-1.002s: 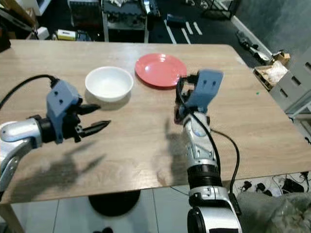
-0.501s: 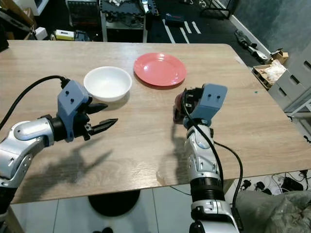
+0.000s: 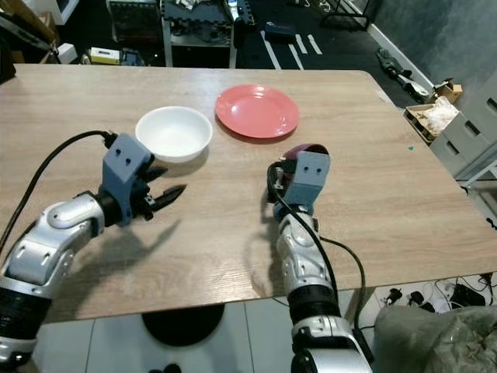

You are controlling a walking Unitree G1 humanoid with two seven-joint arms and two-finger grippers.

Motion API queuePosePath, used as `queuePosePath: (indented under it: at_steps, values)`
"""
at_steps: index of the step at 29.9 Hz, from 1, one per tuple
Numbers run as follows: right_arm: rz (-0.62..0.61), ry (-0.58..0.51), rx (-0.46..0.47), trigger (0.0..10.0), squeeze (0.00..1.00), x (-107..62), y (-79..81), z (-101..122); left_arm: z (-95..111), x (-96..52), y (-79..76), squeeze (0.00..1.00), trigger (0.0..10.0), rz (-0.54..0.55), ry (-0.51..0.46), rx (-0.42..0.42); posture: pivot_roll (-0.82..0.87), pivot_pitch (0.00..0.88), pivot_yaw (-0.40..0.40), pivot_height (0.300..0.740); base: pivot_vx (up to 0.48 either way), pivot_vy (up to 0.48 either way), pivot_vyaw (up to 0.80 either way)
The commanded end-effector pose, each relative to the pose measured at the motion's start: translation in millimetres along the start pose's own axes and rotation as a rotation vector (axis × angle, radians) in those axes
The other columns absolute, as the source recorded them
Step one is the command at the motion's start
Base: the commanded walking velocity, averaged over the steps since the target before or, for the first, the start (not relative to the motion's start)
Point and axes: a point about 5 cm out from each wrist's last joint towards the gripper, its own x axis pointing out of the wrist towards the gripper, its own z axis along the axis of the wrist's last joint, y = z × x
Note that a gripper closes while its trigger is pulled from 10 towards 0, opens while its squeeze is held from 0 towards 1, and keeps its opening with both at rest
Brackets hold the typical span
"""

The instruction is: Setting the table

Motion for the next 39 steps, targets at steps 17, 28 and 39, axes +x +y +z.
queuePosePath:
  at_steps: [17, 28, 39]
  values:
    - [0.046, 0.000, -0.037, 0.0, 0.00, 0.6, -1.6, -4.6, -3.2, -3.6, 8.3, 0.00, 10.0, 0.105, -0.016, -0.034, 0.12, 0.134, 0.016, 0.740, 0.000, 0.000, 0.00]
    - [0.318, -0.128, -0.187, 0.0, 0.00, -7.8, 0.6, 41.7, 5.6, -10.4, 5.7, 0.00, 10.0, 0.086, -0.051, -0.013, 0.09, 0.125, 0.010, 0.740, 0.000, 0.000, 0.00]
    - [0.559, -0.113, -0.440, 10.0, 0.00, -24.3, -11.4, 65.4, 25.5, -26.5, -1.0, 0.00, 10.0, -0.011, -0.095, 0.066, 0.08, 0.120, 0.012, 0.740, 0.000, 0.000, 0.00]
